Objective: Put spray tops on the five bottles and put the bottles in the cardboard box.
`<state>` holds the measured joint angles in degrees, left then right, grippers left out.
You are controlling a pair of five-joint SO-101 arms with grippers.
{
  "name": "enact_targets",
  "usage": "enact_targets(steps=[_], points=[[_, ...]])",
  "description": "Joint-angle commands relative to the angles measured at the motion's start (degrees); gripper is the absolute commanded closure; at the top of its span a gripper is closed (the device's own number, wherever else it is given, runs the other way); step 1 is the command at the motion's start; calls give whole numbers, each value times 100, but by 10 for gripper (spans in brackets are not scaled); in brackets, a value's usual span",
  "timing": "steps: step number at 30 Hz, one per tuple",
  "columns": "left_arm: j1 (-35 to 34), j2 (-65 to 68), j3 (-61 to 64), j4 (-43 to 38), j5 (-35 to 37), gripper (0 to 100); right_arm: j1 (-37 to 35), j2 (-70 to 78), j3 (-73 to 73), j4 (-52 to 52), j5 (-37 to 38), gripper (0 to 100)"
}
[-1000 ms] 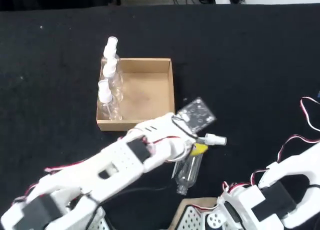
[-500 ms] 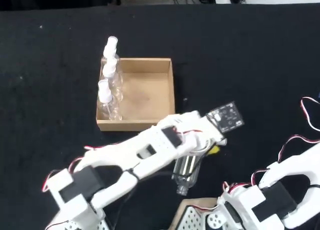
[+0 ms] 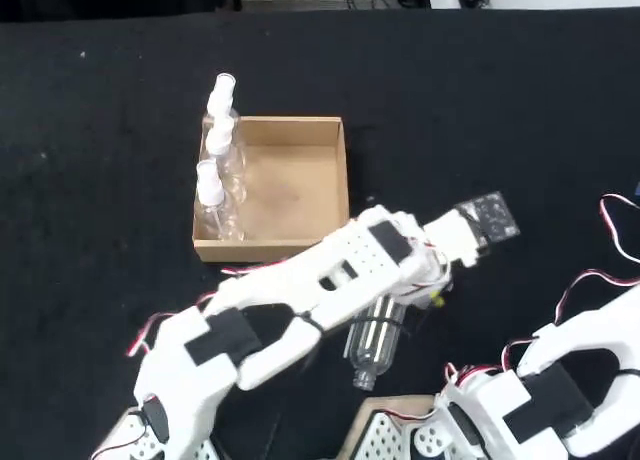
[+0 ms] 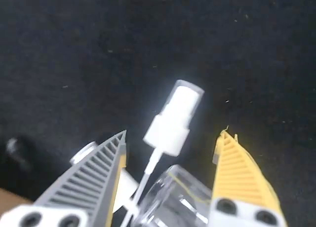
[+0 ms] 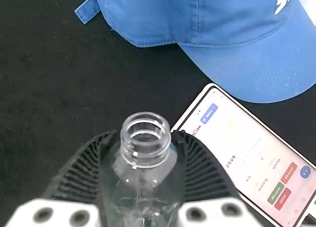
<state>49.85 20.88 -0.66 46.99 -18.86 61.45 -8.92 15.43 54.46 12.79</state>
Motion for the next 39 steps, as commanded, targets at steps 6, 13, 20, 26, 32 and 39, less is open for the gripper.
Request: enact_targets(steps=[6, 13, 20, 26, 32, 39], points=[[251, 571, -892, 123, -343, 741, -53, 4, -365, 0, 9, 987], [198, 563, -901, 123, -404, 833, -53, 4, -356, 0, 9, 987], [259, 563, -892, 132, -413, 965, -53, 4, -356, 0, 9, 987], [259, 167, -910, 580, -413, 967, -53, 4, -356, 0, 9, 987], [189, -580, -822, 914, -413, 966, -97, 4, -356, 0, 9, 986], [251, 185, -796, 404, -413, 808, -97, 4, -356, 0, 0, 986]])
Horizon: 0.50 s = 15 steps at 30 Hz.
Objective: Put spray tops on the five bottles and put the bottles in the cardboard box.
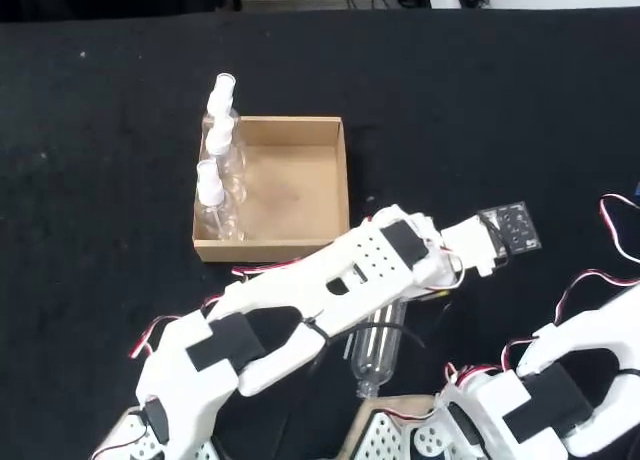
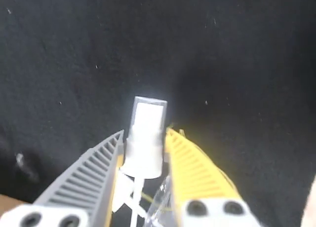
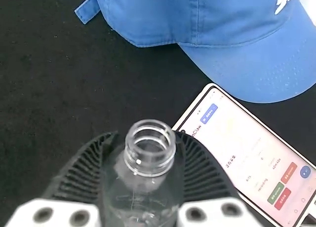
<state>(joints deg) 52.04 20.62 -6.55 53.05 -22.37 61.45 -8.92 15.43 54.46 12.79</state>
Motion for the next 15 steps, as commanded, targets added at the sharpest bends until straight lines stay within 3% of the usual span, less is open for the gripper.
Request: enact_targets(steps=[1, 7, 11, 15], points=[[40, 378, -295, -185, -62, 790, -97, 4, -356, 0, 0, 986], [145, 1090, -1086, 527, -62, 786, -97, 4, -356, 0, 0, 986], [-31, 1398, -2202, 1442, -70, 786, -97, 4, -356, 0, -18, 986], [-101, 1802, -3099, 2374, -695, 789, -97, 4, -347, 0, -18, 986]])
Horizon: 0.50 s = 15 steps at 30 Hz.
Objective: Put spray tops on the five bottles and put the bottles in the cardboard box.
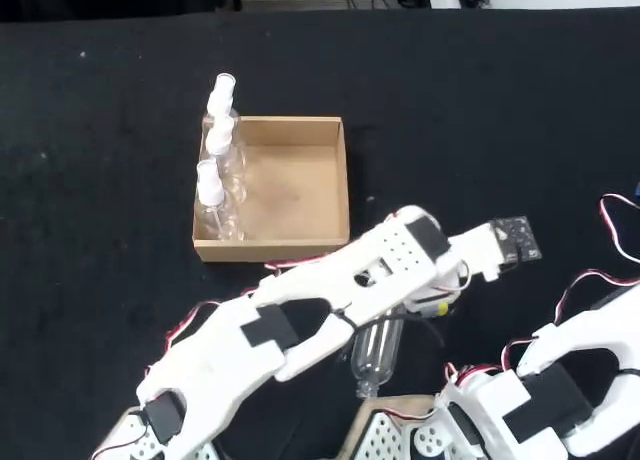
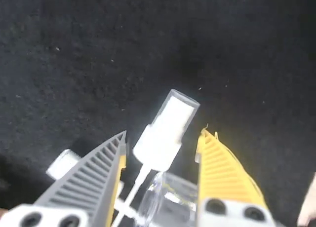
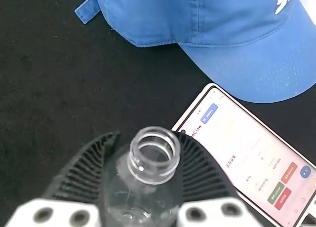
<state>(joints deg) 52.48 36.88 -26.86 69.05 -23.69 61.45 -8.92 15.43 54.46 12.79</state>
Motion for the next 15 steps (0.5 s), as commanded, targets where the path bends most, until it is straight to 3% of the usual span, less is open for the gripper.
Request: enact_targets(steps=[1, 5, 15], points=[[-145, 316, -1218, 949, -712, 790, -97, 4, -347, 0, -18, 986], [-136, 870, -1675, 1284, -1081, 791, -97, 4, -347, 0, -18, 986], [-48, 1204, -2756, 1565, -1108, 791, -70, 4, -347, 0, 0, 986]])
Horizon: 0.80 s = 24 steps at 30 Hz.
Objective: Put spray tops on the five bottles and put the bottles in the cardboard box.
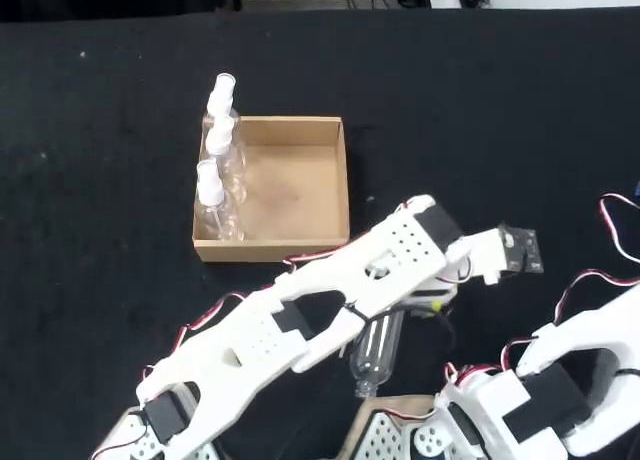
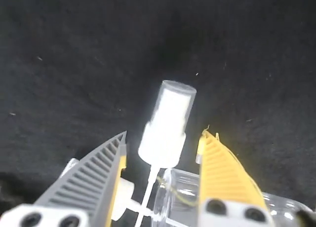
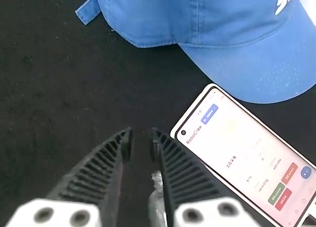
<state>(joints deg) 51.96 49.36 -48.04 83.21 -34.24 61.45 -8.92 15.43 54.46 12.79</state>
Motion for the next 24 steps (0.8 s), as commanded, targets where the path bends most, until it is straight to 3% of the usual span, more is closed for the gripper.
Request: enact_targets(steps=[1, 9, 15, 24], points=[[31, -35, -681, 185, -62, 791, -70, 4, -347, 0, 0, 986], [22, -26, -391, 202, -290, 791, -53, -66, -391, 88, 0, 986], [92, -26, -48, 167, -290, 791, -53, -365, -743, 1108, 9, 985], [154, -26, 4, 158, -290, 791, -44, -673, -760, 1600, 229, 973]])
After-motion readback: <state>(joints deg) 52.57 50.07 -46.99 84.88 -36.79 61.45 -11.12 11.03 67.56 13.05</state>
